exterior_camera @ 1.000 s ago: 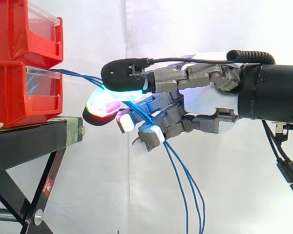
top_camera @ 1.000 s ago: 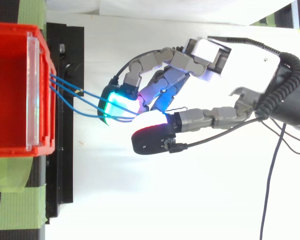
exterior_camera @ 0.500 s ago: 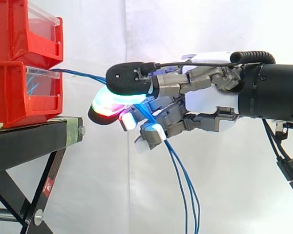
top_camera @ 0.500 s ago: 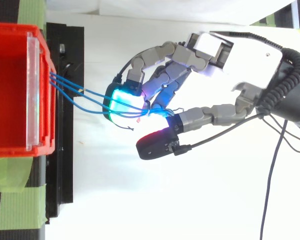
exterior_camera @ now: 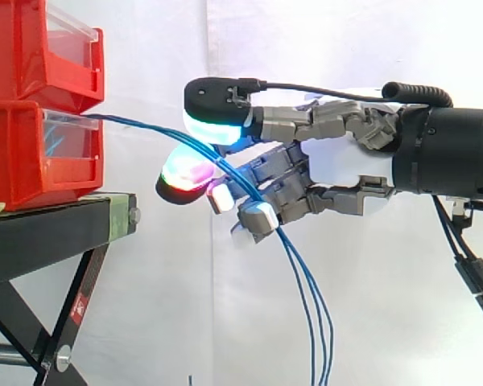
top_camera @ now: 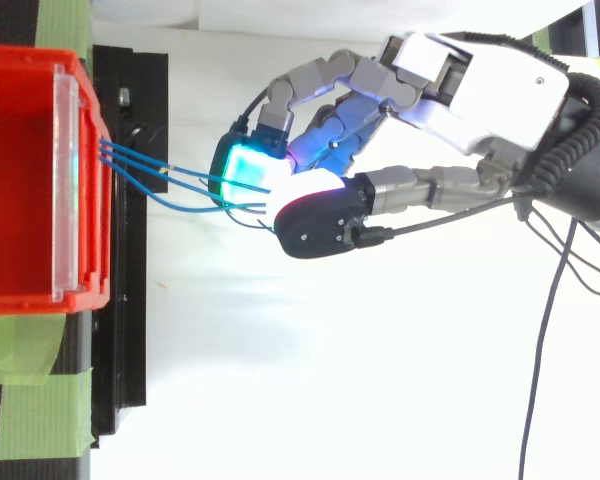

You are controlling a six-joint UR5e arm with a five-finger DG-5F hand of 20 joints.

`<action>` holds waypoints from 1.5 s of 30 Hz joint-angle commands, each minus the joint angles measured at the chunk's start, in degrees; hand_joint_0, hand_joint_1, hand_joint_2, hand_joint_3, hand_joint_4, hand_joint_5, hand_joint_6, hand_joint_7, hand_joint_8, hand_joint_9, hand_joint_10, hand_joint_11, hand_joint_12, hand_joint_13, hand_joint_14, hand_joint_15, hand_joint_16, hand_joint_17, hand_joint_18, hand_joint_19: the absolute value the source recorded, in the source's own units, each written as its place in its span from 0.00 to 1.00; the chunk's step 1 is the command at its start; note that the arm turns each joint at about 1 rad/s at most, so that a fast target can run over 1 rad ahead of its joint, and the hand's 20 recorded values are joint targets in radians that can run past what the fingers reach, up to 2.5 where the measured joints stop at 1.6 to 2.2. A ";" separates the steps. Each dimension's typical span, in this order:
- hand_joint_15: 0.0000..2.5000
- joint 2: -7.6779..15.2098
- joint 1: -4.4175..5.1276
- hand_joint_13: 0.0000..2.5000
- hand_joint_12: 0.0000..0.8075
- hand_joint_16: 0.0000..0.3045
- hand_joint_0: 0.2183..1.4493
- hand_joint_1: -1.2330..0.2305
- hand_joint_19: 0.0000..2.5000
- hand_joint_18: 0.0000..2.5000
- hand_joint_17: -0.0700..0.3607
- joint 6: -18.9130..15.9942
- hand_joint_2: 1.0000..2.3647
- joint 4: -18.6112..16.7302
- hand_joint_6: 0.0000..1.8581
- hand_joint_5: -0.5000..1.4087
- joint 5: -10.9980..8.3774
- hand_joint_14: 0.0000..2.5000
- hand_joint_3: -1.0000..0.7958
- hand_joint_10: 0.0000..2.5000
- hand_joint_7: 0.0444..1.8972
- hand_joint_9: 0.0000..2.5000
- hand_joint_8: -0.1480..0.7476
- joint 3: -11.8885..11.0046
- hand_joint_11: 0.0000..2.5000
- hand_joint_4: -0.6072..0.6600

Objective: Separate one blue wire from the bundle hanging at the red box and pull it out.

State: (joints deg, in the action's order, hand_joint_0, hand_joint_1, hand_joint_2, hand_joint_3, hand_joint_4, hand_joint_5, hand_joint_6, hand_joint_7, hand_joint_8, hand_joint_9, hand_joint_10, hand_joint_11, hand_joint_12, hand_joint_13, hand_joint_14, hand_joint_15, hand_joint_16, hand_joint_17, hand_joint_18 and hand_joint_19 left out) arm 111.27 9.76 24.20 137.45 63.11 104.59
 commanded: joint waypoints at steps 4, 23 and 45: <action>0.49 0.00 -0.09 0.55 0.48 0.18 0.32 0.45 0.27 0.36 0.45 0.41 0.01 -0.08 0.46 0.16 0.00 0.01 0.35 0.01 0.46 0.42 0.58 0.00 0.42 0.63; 0.49 -1.94 0.52 0.55 0.48 0.18 0.30 0.39 0.27 0.37 0.45 3.92 0.01 0.10 0.47 0.15 -0.35 0.01 0.35 0.01 0.46 0.41 0.57 0.00 0.43 0.64; 0.49 -1.85 0.70 0.55 0.49 0.19 0.28 0.34 0.27 0.37 0.46 3.57 0.00 0.10 0.47 0.15 -0.61 0.01 0.30 0.01 0.46 0.40 0.57 0.00 0.43 0.65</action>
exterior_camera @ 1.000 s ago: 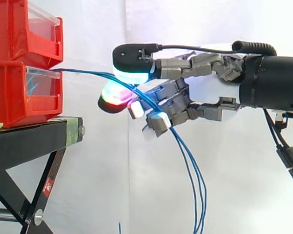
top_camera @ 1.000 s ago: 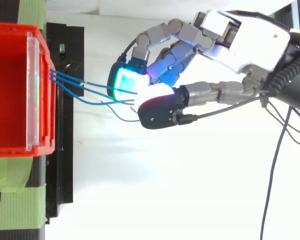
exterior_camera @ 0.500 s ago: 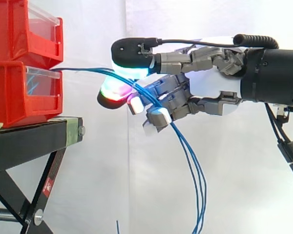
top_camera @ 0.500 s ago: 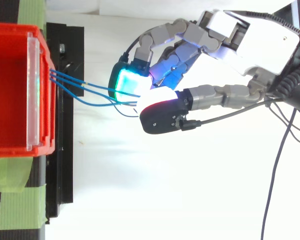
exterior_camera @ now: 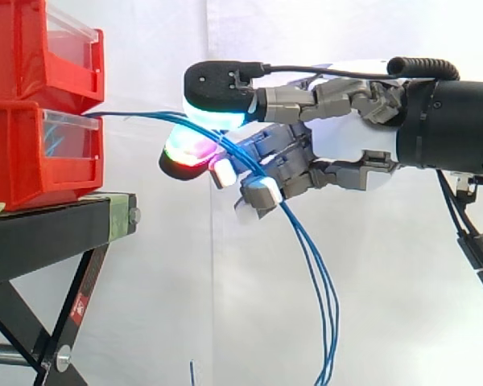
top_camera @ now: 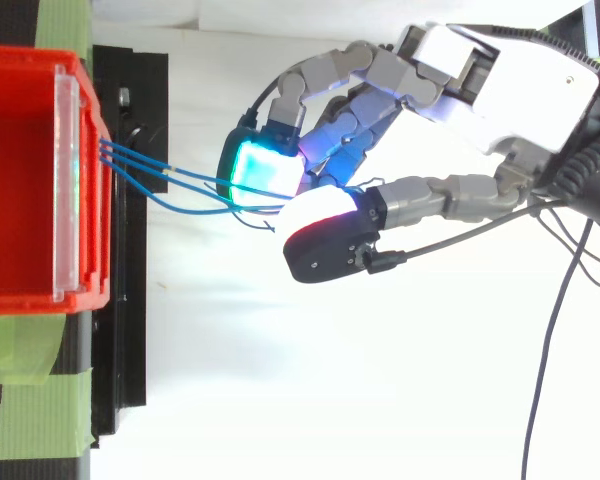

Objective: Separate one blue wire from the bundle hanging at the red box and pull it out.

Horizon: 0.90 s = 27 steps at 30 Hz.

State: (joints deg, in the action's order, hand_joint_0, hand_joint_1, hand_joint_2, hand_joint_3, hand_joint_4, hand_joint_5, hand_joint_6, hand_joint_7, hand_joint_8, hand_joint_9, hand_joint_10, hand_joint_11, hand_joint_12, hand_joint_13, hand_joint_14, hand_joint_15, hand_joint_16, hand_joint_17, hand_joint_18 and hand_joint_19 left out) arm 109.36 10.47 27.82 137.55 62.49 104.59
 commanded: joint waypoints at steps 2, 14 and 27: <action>0.48 -0.02 0.08 0.55 0.49 0.19 0.28 0.33 0.27 0.37 0.46 -0.05 0.00 0.00 0.47 0.15 0.00 0.01 0.30 0.01 0.46 0.40 0.57 0.00 0.43 0.65; 0.49 0.07 0.08 0.55 0.48 0.18 0.32 0.33 0.27 0.37 0.45 -0.05 0.01 0.00 0.48 0.15 -0.09 0.01 0.36 0.01 0.46 0.41 0.56 0.00 0.43 0.64; 0.48 -0.02 0.08 0.54 0.48 0.18 0.35 0.26 0.27 0.37 0.45 -0.05 0.01 0.00 0.48 0.15 0.00 0.01 0.40 0.01 0.47 0.40 0.55 0.00 0.43 0.63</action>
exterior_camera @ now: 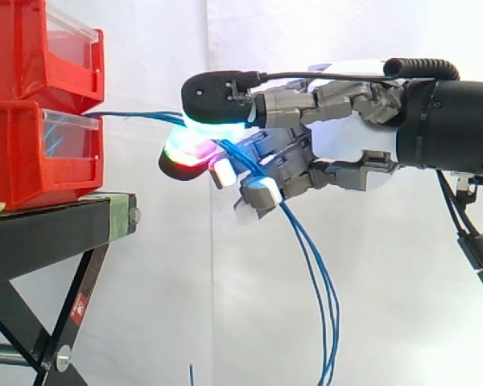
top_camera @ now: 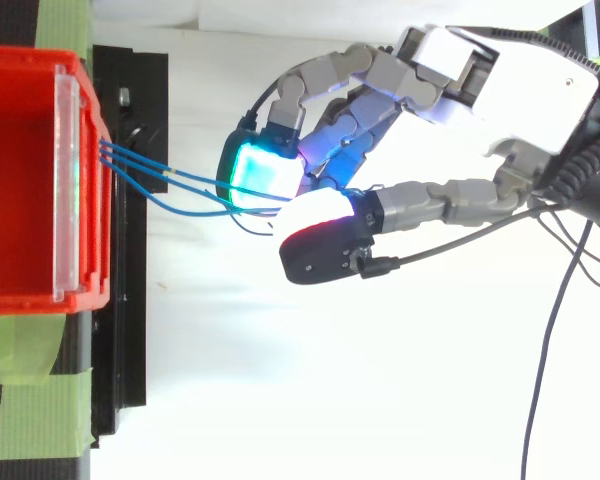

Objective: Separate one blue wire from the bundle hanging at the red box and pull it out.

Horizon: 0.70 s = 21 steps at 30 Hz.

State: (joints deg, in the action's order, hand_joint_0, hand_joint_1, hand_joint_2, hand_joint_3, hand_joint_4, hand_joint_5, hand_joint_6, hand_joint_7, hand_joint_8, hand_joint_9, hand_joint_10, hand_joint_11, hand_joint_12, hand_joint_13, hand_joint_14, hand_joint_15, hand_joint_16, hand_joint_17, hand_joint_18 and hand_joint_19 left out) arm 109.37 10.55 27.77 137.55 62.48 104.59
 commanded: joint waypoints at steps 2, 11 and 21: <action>0.48 -0.03 0.00 0.54 0.48 0.18 0.36 0.24 0.27 0.36 0.45 0.00 0.01 0.00 0.48 0.15 0.01 0.01 0.40 0.01 0.47 0.39 0.55 0.00 0.43 0.63; 0.48 0.06 0.00 0.54 0.48 0.18 0.32 0.24 0.27 0.36 0.45 0.00 0.00 0.00 0.48 0.15 0.01 0.01 0.31 0.01 0.47 0.38 0.55 0.00 0.43 0.64; 0.48 -0.03 0.09 0.55 0.49 0.18 0.29 0.36 0.28 0.37 0.46 0.00 0.00 0.00 0.48 0.15 0.01 0.01 0.31 0.01 0.46 0.40 0.57 0.00 0.43 0.65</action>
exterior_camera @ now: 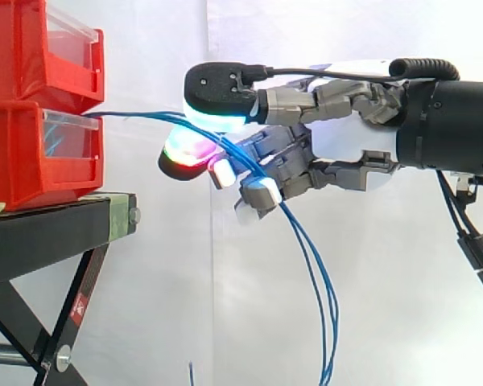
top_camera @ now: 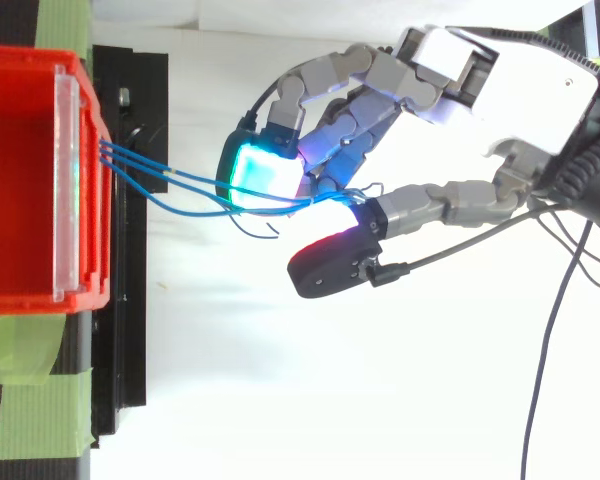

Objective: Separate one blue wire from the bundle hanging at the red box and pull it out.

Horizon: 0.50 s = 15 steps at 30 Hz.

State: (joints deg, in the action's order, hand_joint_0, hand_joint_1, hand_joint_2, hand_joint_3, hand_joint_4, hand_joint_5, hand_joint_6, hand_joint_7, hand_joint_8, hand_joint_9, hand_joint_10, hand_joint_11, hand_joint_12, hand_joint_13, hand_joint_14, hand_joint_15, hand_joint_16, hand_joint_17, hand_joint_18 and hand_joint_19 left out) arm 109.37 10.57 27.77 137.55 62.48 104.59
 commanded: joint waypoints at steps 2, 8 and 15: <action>0.48 0.05 0.07 0.55 0.48 0.18 0.31 0.37 0.27 0.37 0.45 0.00 0.01 0.00 0.48 0.15 0.01 0.01 0.33 0.01 0.46 0.40 0.56 0.00 0.43 0.64; 0.48 -0.04 0.07 0.55 0.48 0.18 0.32 0.37 0.27 0.37 0.45 0.00 0.01 0.00 0.49 0.15 0.01 0.01 0.37 0.01 0.47 0.40 0.57 0.00 0.42 0.63; 0.48 0.05 0.15 0.55 0.48 0.18 0.34 0.33 0.27 0.38 0.45 0.09 0.01 0.00 0.49 0.15 0.01 0.01 0.39 0.01 0.47 0.40 0.57 0.00 0.43 0.61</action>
State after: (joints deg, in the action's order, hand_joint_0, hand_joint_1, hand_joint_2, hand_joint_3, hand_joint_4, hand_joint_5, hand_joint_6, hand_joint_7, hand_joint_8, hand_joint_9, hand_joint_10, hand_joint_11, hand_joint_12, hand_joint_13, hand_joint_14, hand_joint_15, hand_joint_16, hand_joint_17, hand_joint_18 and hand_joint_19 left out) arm 109.40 10.66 27.80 137.55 62.49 104.59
